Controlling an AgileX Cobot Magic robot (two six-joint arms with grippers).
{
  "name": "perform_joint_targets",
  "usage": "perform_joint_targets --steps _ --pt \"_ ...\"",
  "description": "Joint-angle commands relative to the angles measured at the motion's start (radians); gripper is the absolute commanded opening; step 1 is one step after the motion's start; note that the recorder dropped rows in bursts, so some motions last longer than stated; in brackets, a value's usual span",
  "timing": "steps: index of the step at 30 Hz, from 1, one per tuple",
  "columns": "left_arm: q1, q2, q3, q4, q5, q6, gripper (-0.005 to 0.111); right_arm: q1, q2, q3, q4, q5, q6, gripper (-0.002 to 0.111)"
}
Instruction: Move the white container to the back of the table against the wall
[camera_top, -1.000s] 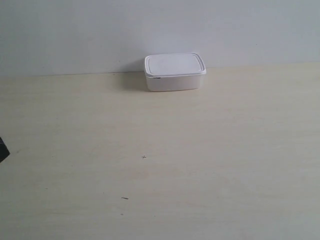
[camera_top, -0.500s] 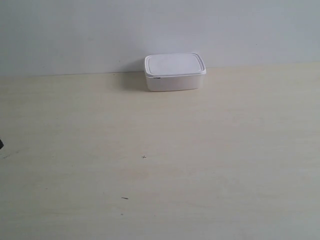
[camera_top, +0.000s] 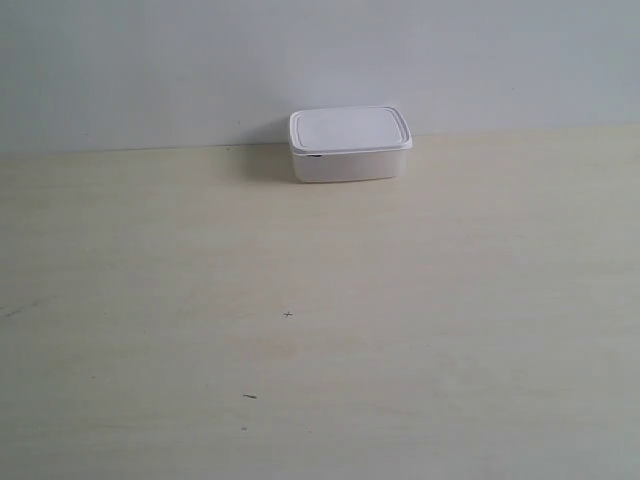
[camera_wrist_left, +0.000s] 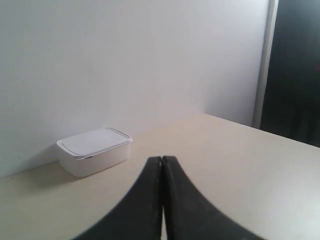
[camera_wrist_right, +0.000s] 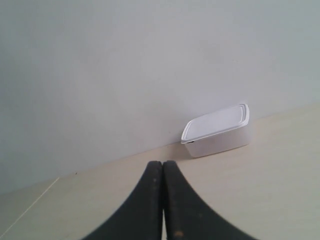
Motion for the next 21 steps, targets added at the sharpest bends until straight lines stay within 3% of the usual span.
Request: perform_joint_targets --steps 1,9,13,17,21 --pt "0.078 -0.072 0.006 -0.005 0.009 -0.006 0.000 -0.015 -0.033 0.004 0.000 -0.009 -0.006 0.000" --pt "0.380 -0.235 0.006 -0.005 0.009 -0.006 0.000 -0.277 -0.052 0.004 0.000 -0.009 -0.006 0.000" --pt "0.505 -0.279 0.006 -0.005 0.007 -0.006 0.000 -0.354 -0.060 0.004 0.000 -0.009 -0.006 0.000" --pt "0.576 -0.292 0.006 -0.005 0.007 -0.006 0.000 -0.362 -0.062 0.004 0.000 -0.009 -0.006 0.000" --pt "0.598 -0.292 0.006 -0.005 0.007 -0.006 0.000 -0.362 -0.062 0.004 0.000 -0.009 -0.006 0.000"
